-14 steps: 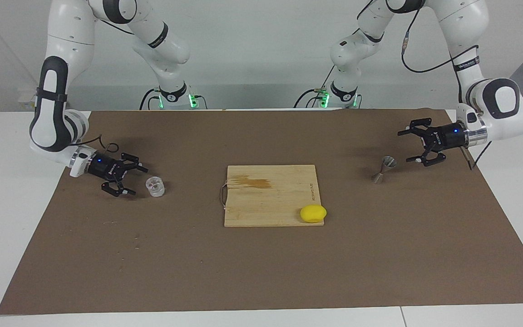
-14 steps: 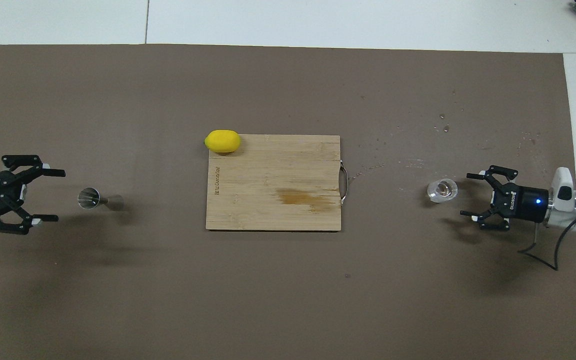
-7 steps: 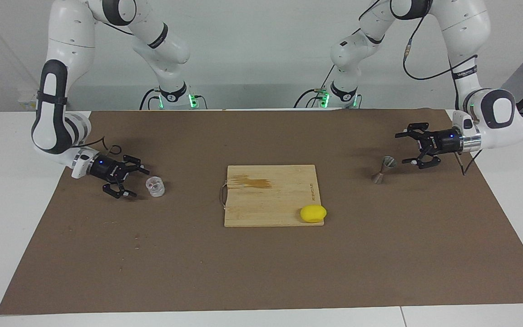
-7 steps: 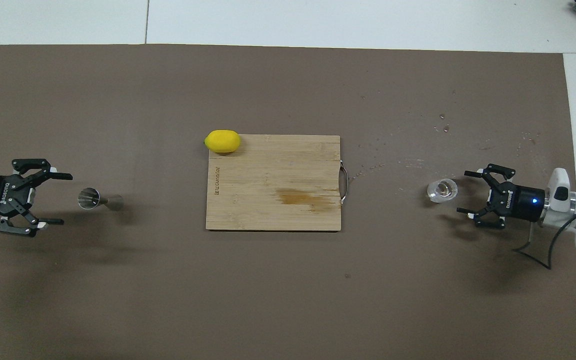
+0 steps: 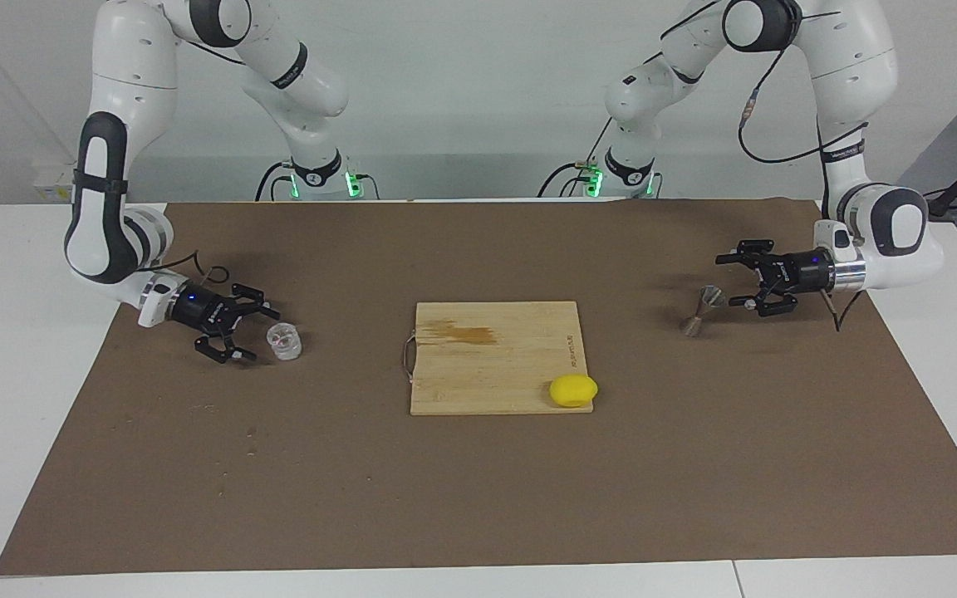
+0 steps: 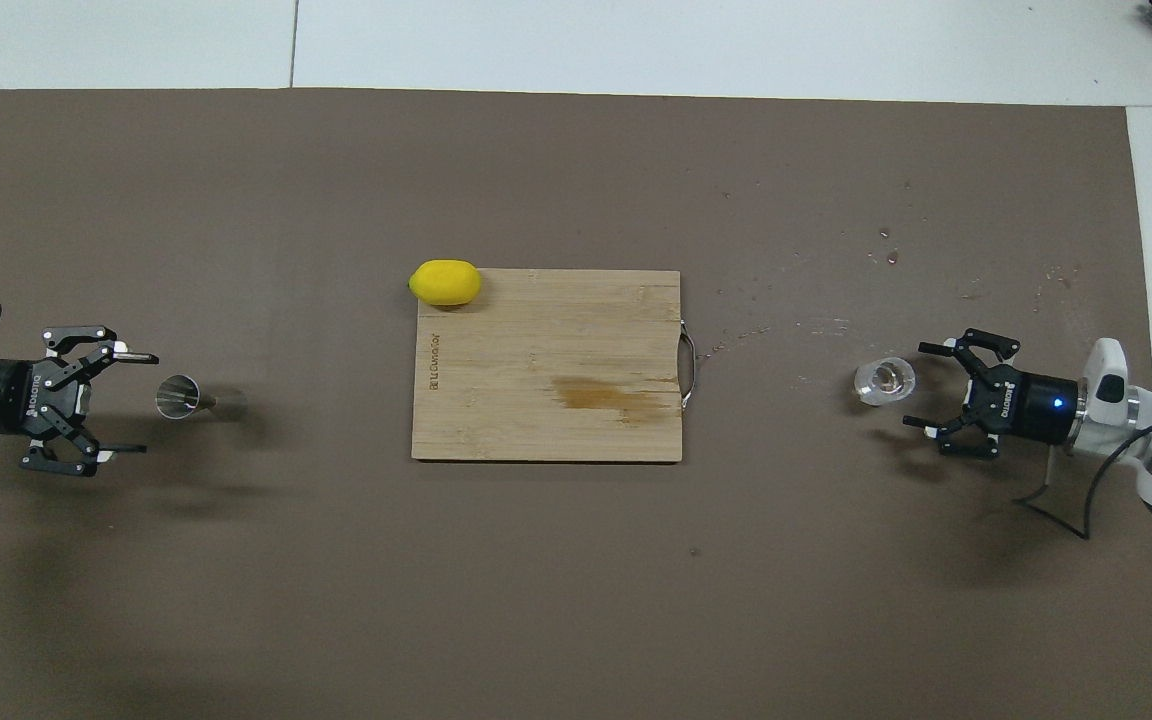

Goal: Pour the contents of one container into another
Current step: 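Move the left gripper to the metal cup while the right gripper approaches the glass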

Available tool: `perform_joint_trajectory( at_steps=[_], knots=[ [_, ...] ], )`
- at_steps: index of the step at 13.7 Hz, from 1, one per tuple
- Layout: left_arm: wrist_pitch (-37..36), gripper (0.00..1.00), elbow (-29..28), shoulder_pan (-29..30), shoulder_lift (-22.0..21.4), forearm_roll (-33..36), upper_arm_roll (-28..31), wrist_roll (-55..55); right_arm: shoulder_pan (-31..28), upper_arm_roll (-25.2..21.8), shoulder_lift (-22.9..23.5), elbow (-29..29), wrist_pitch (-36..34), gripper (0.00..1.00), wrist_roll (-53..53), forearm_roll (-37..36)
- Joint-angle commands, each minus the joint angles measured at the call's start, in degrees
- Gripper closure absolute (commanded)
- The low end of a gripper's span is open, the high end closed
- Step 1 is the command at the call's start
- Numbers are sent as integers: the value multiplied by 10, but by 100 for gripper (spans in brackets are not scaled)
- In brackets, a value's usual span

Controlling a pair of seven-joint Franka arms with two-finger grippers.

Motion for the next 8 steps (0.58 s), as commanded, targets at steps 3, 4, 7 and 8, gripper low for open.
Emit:
perform_joint_trajectory(
  at_steps=[3, 4, 7, 8],
  knots=[
    [12, 0, 8, 0, 39, -11, -3, 51, 2, 1, 1, -13, 16, 0, -22, 21],
    [14, 0, 8, -1, 47, -12, -3, 58, 6, 1, 1, -13, 15, 0, -22, 22],
    [20, 0, 7, 2, 50, -12, -4, 70, 21, 1, 1, -13, 17, 0, -22, 43],
    [20, 0, 6, 1, 50, -12, -4, 71, 23, 0, 1, -12, 17, 0, -22, 47]
  ],
)
